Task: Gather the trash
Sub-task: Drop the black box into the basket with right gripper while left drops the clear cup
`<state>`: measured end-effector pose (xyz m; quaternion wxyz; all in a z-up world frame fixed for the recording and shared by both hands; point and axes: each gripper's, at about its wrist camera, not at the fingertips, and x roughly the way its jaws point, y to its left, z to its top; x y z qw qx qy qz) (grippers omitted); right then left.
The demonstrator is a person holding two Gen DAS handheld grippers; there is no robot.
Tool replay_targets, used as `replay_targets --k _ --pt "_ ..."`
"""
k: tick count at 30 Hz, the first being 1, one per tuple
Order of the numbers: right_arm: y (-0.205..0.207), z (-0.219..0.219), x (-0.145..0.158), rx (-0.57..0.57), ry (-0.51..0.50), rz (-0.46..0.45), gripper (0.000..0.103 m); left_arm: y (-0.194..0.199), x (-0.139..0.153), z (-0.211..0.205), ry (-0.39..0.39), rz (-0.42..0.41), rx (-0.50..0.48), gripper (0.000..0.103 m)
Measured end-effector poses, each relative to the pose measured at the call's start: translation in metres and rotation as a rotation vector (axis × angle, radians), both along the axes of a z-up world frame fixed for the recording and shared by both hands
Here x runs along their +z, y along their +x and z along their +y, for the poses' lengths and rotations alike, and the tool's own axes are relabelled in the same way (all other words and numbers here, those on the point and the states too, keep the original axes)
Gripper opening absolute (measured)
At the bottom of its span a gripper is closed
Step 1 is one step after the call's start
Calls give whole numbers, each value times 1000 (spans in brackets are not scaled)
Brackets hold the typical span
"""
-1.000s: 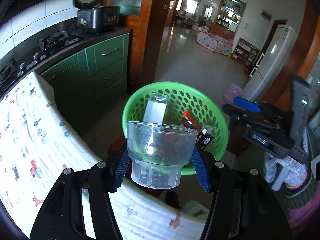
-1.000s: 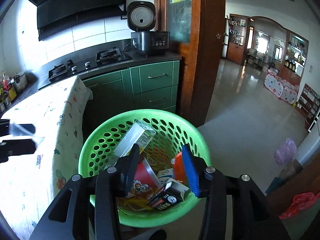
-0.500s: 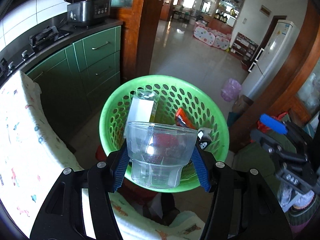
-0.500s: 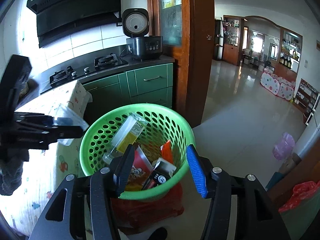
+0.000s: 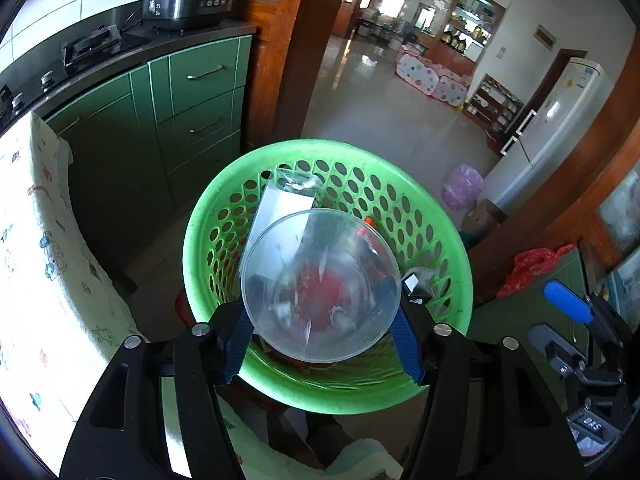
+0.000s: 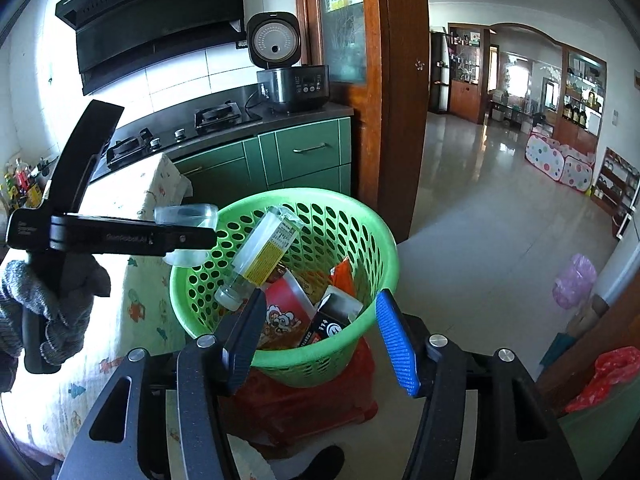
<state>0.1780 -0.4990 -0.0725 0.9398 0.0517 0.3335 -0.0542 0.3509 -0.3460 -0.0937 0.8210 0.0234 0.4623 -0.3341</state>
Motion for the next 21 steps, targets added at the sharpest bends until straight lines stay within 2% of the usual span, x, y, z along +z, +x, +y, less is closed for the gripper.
replay_targets --k 2,5,6,9,14,17,21 --pt "-2 -1 0 -1 1 -1 55 -1 -1 0 -7 14 -1 70" --pt "-4 -1 0 -6 2 -2 56 -4 0 3 -6 8 -7 72" --pt "-5 -1 1 -5 7 -3 55 -5 0 4 -5 8 -7 77" --pt "-6 3 1 -6 20 -7 56 -10 4 10 -1 9 -2 78" --pt "-13 13 4 4 31 -17 60 -27 23 25 23 -63 8 82" --pt "-17 20 7 6 49 -21 61 -39 40 42 12 -107 31 84" --pt "-23 36 14 15 64 -35 67 -54 59 64 23 -165 69 87"
